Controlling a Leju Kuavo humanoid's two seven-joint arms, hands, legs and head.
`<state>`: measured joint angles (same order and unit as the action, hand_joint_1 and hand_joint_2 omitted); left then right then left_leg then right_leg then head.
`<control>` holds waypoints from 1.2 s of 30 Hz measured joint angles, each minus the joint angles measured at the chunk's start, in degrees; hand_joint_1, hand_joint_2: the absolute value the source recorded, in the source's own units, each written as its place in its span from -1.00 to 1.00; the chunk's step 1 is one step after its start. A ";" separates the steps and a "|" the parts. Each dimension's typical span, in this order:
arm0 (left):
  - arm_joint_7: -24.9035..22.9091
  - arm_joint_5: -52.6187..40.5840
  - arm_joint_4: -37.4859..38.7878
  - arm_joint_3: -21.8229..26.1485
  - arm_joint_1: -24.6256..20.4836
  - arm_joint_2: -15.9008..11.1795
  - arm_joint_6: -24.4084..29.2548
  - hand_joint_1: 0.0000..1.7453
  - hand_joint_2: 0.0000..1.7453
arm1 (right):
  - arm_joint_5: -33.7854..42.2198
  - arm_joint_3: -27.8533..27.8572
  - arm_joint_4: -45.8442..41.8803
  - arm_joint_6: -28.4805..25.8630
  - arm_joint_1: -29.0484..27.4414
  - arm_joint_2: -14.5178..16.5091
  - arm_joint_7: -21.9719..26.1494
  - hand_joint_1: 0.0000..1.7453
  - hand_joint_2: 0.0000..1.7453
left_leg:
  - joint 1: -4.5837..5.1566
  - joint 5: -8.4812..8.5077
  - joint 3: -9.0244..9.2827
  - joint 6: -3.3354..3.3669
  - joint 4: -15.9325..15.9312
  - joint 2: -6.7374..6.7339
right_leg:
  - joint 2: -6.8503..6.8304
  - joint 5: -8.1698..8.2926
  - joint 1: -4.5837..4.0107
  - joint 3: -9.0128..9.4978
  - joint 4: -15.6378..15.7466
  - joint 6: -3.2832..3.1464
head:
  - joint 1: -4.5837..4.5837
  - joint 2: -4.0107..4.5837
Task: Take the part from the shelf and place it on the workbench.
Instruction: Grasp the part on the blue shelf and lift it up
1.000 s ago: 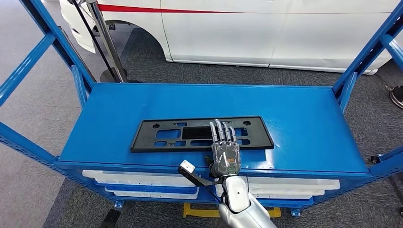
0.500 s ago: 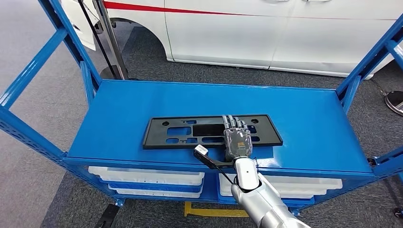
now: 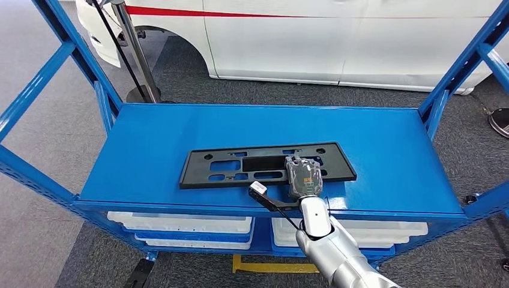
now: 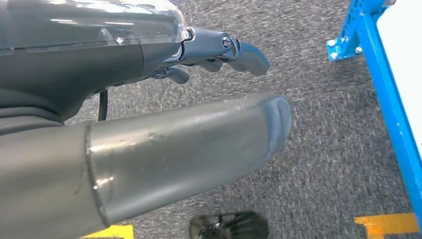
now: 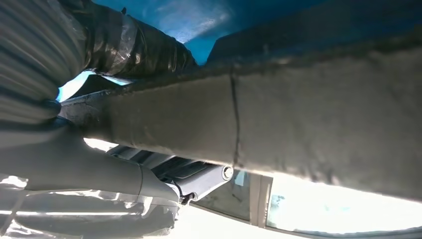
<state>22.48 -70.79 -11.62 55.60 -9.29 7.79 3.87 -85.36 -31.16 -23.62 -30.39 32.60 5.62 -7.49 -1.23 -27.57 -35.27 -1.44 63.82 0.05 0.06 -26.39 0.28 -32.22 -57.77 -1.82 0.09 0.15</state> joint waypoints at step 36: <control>0.56 2.78 0.01 -0.09 2.01 0.46 0.18 -1.00 -1.00 | 13.88 3.66 -8.67 -8.40 -6.10 3.21 13.04 1.00 1.00 | 0.15 1.20 2.58 1.45 -6.06 0.01 | 0.31 -0.74 -0.50 -0.89 -1.21 1.28 | -0.03 0.00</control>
<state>23.04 -68.02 -11.61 55.52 -7.28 8.25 4.04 -71.48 -27.50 -32.29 -38.79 26.50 8.83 5.55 -1.07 -26.37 -32.69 0.01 57.77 0.06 0.37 -27.14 -0.22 -33.12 -58.98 -0.54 0.07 0.15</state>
